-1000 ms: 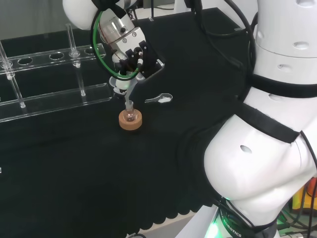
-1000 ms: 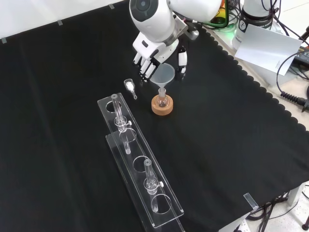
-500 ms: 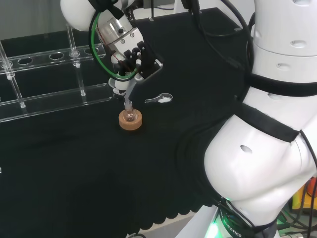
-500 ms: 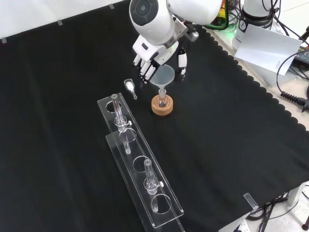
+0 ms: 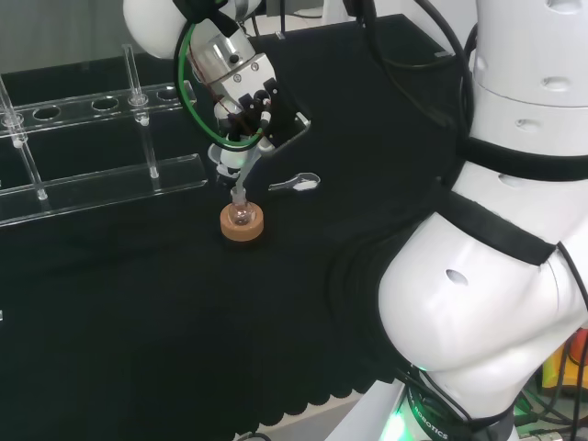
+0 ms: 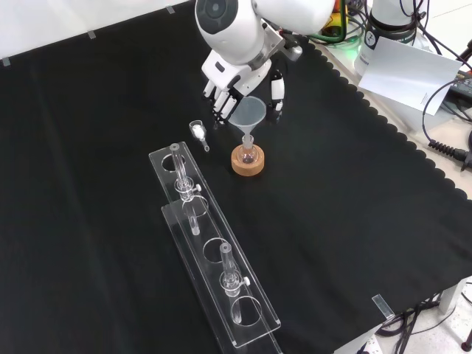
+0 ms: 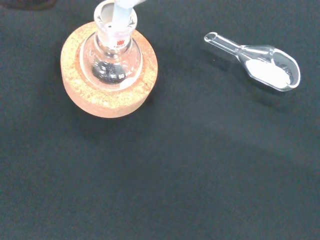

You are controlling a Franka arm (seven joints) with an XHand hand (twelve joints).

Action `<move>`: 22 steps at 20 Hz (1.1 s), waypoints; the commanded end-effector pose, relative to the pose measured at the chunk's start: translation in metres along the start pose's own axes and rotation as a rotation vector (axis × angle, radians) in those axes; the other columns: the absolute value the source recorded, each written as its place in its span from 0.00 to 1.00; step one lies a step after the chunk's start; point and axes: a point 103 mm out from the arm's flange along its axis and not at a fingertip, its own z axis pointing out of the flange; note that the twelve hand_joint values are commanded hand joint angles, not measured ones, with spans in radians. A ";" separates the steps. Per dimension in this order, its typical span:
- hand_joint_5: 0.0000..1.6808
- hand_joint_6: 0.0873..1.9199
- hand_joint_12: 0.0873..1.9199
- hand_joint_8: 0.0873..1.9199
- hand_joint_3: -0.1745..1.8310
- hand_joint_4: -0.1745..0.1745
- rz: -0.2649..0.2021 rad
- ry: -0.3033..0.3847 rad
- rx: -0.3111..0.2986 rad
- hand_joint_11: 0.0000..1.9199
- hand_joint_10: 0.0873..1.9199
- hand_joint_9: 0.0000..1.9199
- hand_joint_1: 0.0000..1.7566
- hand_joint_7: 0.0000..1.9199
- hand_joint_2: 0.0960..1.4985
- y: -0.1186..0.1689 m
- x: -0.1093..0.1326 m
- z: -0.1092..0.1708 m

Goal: Place the funnel on the round-bottom flask.

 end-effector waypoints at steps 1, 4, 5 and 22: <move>0.28 0.03 0.65 0.31 0.31 0.36 -0.002 0.016 -0.011 0.25 0.23 0.39 0.38 0.25 0.46 0.000 0.000 0.002; 0.27 0.02 0.65 0.32 0.31 0.35 -0.003 0.015 -0.013 0.25 0.23 0.38 0.38 0.24 0.46 0.000 0.001 0.001; 0.27 0.02 0.65 0.32 0.31 0.35 -0.002 0.013 -0.014 0.25 0.23 0.38 0.38 0.24 0.46 -0.001 0.002 0.001; 0.25 0.00 0.66 0.33 0.31 0.35 -0.003 0.013 0.010 0.23 0.25 0.33 0.37 0.18 0.46 0.006 0.007 0.010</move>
